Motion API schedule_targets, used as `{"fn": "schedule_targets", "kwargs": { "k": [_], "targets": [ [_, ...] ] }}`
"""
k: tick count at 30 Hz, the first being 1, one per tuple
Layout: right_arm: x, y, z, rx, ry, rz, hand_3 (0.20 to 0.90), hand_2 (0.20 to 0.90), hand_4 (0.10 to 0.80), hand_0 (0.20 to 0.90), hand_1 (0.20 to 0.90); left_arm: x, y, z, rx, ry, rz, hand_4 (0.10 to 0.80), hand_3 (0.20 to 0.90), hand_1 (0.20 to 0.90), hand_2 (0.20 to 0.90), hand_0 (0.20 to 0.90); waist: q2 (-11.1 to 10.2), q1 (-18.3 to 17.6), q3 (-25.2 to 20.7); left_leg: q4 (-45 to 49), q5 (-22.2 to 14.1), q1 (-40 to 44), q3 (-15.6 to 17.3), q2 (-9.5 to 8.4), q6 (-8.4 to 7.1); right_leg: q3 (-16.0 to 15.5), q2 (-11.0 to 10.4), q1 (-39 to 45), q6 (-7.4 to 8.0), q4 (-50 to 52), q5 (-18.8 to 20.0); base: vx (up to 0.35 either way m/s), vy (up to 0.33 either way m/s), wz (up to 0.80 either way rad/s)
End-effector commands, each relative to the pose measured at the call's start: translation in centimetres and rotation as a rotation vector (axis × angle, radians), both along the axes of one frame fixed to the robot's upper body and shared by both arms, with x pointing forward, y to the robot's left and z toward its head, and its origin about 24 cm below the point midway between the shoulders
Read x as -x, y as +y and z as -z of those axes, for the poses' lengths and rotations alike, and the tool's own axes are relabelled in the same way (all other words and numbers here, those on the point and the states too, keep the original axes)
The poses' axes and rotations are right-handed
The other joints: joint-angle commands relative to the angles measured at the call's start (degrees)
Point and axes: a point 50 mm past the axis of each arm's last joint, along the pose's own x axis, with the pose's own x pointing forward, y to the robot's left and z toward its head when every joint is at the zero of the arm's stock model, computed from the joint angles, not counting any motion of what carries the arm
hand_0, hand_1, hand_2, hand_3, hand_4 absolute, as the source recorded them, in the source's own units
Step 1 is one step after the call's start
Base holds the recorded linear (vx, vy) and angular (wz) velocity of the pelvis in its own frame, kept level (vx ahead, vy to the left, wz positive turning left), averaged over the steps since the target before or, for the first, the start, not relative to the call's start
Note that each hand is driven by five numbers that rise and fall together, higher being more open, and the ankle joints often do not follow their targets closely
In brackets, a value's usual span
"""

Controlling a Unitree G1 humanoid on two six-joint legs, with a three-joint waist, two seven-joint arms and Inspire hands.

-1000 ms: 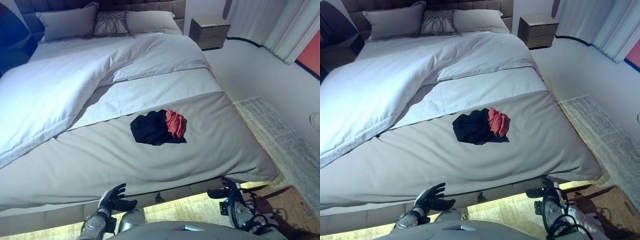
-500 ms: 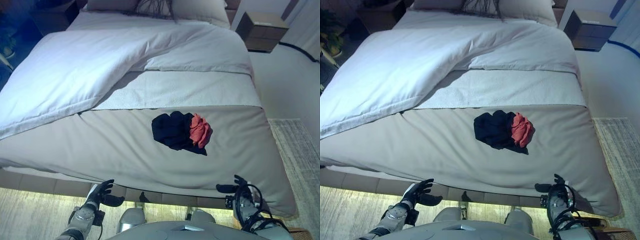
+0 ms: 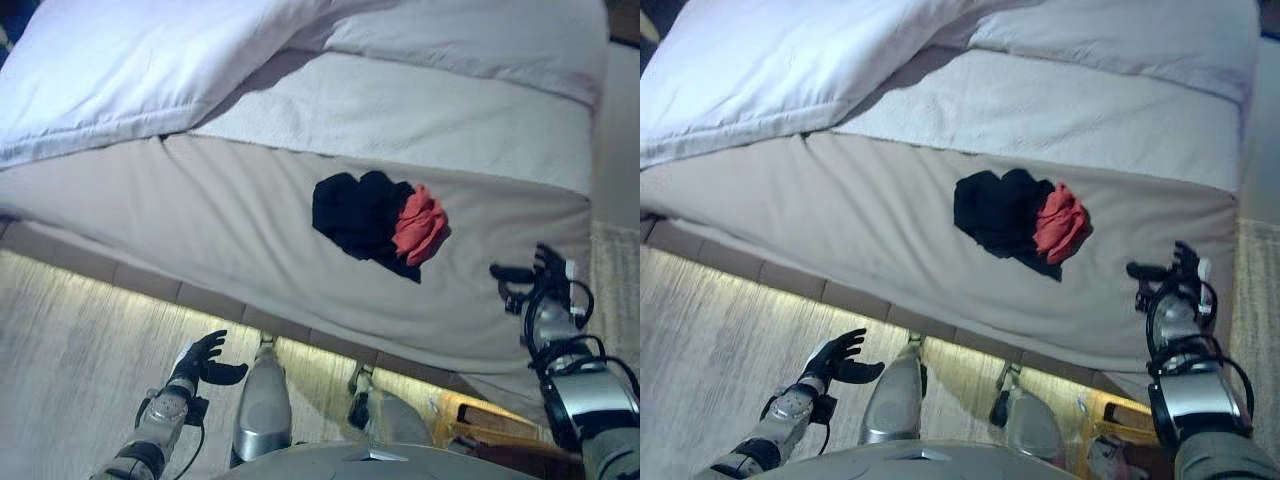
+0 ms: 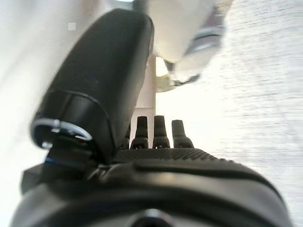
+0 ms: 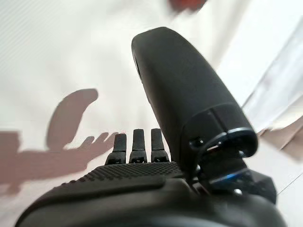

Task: Pick up the clothes from the bed and place them into the basket

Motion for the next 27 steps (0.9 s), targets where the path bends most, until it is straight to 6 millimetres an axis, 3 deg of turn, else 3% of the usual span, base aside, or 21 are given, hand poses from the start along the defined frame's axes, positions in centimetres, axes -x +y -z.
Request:
{"fn": "schedule_targets", "kwargs": {
  "k": [1,4,8,10,11,12,19,20,21,27],
  "targets": [
    [-0.7,-2.4,-4.6,0.070,-0.167,-0.009,0.900,0.900,0.800,0.900,0.900,1.1,1.7,-0.5,-0.024,-0.035,-0.017,0.800,0.900,0.900,0.900,0.900,0.71,1.59,-1.48,3.89,-3.76,-3.05,2.78,-2.05,2.62,-0.36,-2.60,-9.31,-2.22,14.15,-4.73,0.004,-0.014,0.03],
    [-2.2,-2.4,-7.0,0.069,-0.221,-0.031,0.900,0.900,0.800,0.900,0.900,0.7,1.5,-0.7,-0.013,-0.065,-0.021,0.800,0.900,0.900,0.900,0.900,1.72,2.34,-0.18,4.70,-3.20,-5.94,2.10,-2.24,2.48,-0.82,-3.24,-12.48,-2.53,16.29,-4.96,-0.021,-0.022,0.09],
    [-3.0,-2.6,-8.6,0.047,-0.246,-0.022,0.900,0.900,0.800,0.900,0.900,0.5,1.4,-0.9,0.000,-0.090,-0.024,0.800,0.900,0.900,0.900,0.900,2.63,2.93,0.77,5.50,-2.86,-8.31,1.56,-2.29,2.39,-0.93,-3.53,-14.61,-2.72,17.65,-5.29,-0.009,-0.017,0.12],
    [-3.6,-2.3,-9.4,0.056,-0.255,-0.056,0.900,0.900,0.800,0.900,0.900,0.4,1.3,-1.0,0.012,-0.105,-0.017,0.800,0.900,0.900,0.900,0.900,3.24,3.27,1.02,5.72,-4.09,-8.66,0.87,-2.23,1.92,-0.22,-3.53,-15.23,-2.06,18.73,-6.91,0.033,-0.009,0.08],
    [-3.9,-2.2,-9.9,0.063,-0.264,-0.068,0.900,0.900,0.800,0.900,0.900,0.3,1.2,-1.1,0.018,-0.114,-0.017,0.800,0.900,0.900,0.900,0.900,3.65,3.40,1.50,5.99,-2.54,-9.89,1.27,-2.29,2.35,-1.01,-3.92,-16.24,-2.74,18.79,-5.52,0.079,0.000,0.06],
    [-4.2,-2.0,-10.3,0.065,-0.267,-0.086,0.900,0.900,0.800,0.900,0.900,0.3,1.3,-1.2,0.025,-0.121,-0.032,0.800,0.900,0.900,0.900,0.900,3.96,3.52,1.44,6.39,-4.06,-9.85,0.79,-2.30,1.94,-0.19,-3.87,-16.53,-2.12,19.86,-7.23,-0.015,0.022,0.05],
    [-5.8,-1.0,-13.2,0.083,-0.293,-0.180,0.900,0.900,0.800,0.900,0.900,0.4,1.5,-1.3,0.044,-0.119,-0.046,0.800,0.900,0.900,0.900,0.900,5.68,4.44,2.10,8.16,-3.83,-12.57,0.29,-2.40,1.69,-0.51,-4.66,-18.58,-2.44,22.32,-8.55,0.014,0.006,0.01],
    [-5.9,-1.1,-13.2,0.090,-0.246,-0.160,0.417,0.486,0.317,0.486,0.486,0.5,1.5,-1.2,0.049,-0.113,-0.045,0.800,0.900,0.900,0.900,0.900,6.01,4.52,2.15,8.09,-3.54,-12.79,0.35,-2.29,1.57,-0.53,-4.62,-18.71,-2.51,22.49,-8.75,0.000,0.000,0.00],
    [-5.9,-1.2,-13.2,0.093,-0.241,-0.155,0.200,0.300,0.100,0.300,0.300,0.6,1.6,-1.1,0.050,-0.112,-0.045,0.800,0.900,0.900,0.900,0.900,6.08,4.57,2.15,7.90,-3.46,-12.66,0.33,-2.27,1.57,-0.52,-4.53,-18.58,-2.56,22.40,-8.81,0.017,0.031,0.01],
    [-5.3,-1.3,-11.6,0.044,-0.259,-0.098,0.200,0.300,0.100,0.300,0.300,1.2,1.7,-1.0,0.050,-0.111,-0.046,0.800,0.900,0.900,0.900,0.900,5.68,4.71,1.59,5.75,-3.12,-9.82,0.63,-1.44,1.19,-1.19,-3.52,-14.95,-2.78,20.36,-9.38,0.024,-0.008,0.00]
  ]
}}
